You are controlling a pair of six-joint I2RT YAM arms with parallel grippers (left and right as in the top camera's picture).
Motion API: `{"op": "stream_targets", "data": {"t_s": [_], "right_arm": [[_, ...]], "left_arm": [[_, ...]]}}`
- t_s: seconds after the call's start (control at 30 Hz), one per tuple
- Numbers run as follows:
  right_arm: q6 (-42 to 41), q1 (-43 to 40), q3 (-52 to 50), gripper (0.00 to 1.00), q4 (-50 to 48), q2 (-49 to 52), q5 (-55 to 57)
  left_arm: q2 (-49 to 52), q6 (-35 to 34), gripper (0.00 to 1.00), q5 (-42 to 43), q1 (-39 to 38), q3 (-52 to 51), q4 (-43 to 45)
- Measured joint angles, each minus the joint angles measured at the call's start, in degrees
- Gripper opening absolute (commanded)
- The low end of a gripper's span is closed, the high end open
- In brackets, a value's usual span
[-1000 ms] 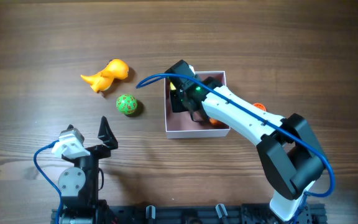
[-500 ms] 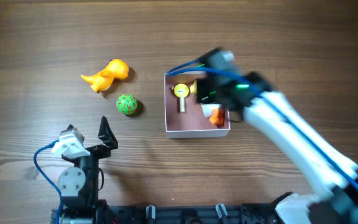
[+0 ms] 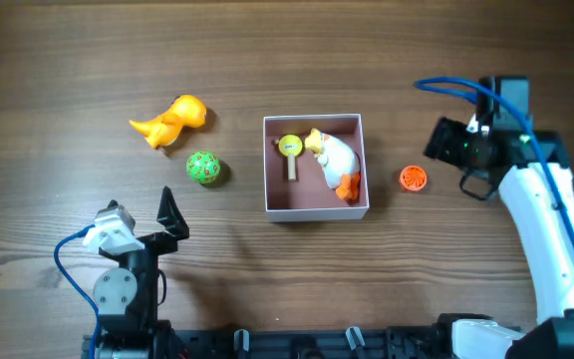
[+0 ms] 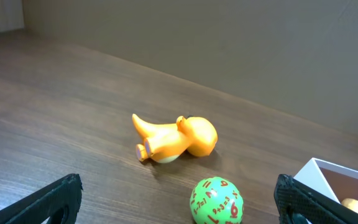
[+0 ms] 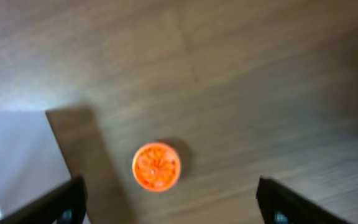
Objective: Pack container
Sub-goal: 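Grasp the orange round toy with the right gripper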
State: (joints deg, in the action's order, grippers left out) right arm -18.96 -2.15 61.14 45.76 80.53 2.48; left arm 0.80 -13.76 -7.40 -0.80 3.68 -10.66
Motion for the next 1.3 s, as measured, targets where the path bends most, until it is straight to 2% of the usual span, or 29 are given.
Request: {"op": "stream_targets", "data": {"t_s": [0.13, 0.63, 0.9, 1.1, 1.3], "right_arm": [[0.24, -0.31, -6.34, 0.91, -2.82, 1.29, -3.58], [1.33, -0.31, -6.49, 0.86, -12.22, 17.22, -7.02], [2.21, 0.76, -6.49, 0.79, -13.73, 18.18, -8.31], [2.82, 6.32, -6.49, 0.80, -14.82, 18.86, -7.72], [2.84, 7.32, -6.49, 0.79, -14.75, 18.86, -4.59]], "left_arm": [[0.00, 0.00, 1.00, 0.00, 0.00, 0.00, -0.02], [0.00, 0.00, 1.00, 0.00, 0.00, 0.00, 0.00], [0.00, 0.00, 1.00, 0.00, 0.00, 0.00, 0.00], [0.00, 0.00, 1.00, 0.00, 0.00, 0.00, 0.00], [0.00, 0.00, 1.00, 0.00, 0.00, 0.00, 0.00]]}}
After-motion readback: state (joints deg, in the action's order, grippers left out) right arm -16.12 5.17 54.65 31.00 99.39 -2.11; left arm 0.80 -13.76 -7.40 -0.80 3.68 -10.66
